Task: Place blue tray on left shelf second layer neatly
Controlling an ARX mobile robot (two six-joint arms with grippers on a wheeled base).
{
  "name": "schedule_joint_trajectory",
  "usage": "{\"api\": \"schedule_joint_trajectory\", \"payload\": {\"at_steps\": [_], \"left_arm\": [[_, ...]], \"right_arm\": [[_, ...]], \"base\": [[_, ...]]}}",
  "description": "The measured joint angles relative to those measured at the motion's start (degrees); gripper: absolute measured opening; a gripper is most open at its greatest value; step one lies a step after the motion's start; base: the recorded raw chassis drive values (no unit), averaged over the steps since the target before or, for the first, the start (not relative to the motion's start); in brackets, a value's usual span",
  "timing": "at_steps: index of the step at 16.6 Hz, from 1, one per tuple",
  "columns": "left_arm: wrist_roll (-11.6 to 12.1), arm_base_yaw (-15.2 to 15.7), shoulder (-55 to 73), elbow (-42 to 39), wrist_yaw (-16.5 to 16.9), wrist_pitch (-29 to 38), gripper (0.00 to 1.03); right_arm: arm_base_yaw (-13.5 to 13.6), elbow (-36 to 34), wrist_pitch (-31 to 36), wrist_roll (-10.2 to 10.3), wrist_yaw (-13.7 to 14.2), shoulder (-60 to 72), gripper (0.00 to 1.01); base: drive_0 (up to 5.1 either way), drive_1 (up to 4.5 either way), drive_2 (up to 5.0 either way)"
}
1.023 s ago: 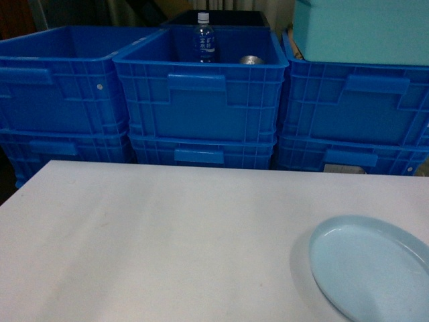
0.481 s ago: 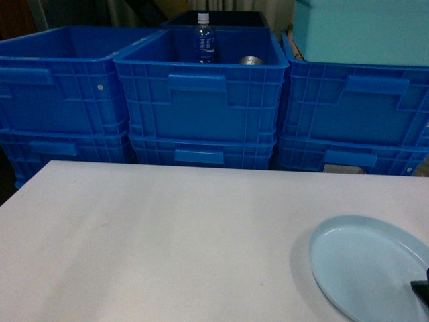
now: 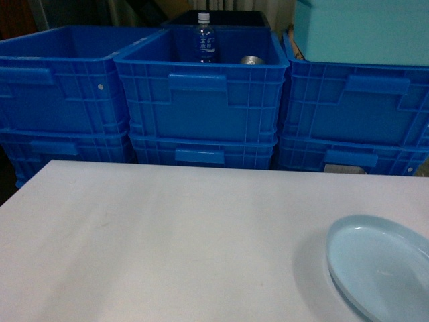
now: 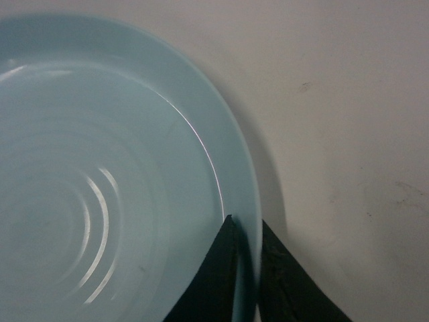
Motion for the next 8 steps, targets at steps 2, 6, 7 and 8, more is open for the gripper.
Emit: {"api": "schedule_joint_trajectory", "payload": {"at_steps": [2, 6, 7, 8], "left_arm": [[0.00, 0.00, 0.00, 0.00, 0.02, 0.00, 0.98], [0.00, 0.00, 0.00, 0.00, 0.02, 0.00, 0.98], [-0.02, 0.00, 0.00, 0.00, 0.00, 0.00, 0.98], [-0.02, 0.00, 0.00, 0.00, 0.00, 0.00, 0.98]], "right_arm": [[-0.37, -0.59, 0.48, 1.01, -0.70, -0.35, 0.02], [2.10, -11.45, 4.24, -0.07, 0.90, -11.58, 0.02], [2.40, -11.52, 4.07, -0.37, 0.63, -13.33, 0.02], [2.67, -11.65, 4.70, -1.05, 0.61, -14.56, 0.02]], "base": [[0.0, 0.00, 0.0], [0.0, 0.00, 0.0], [0.0, 0.00, 0.0], [0.0, 0.00, 0.0]]}}
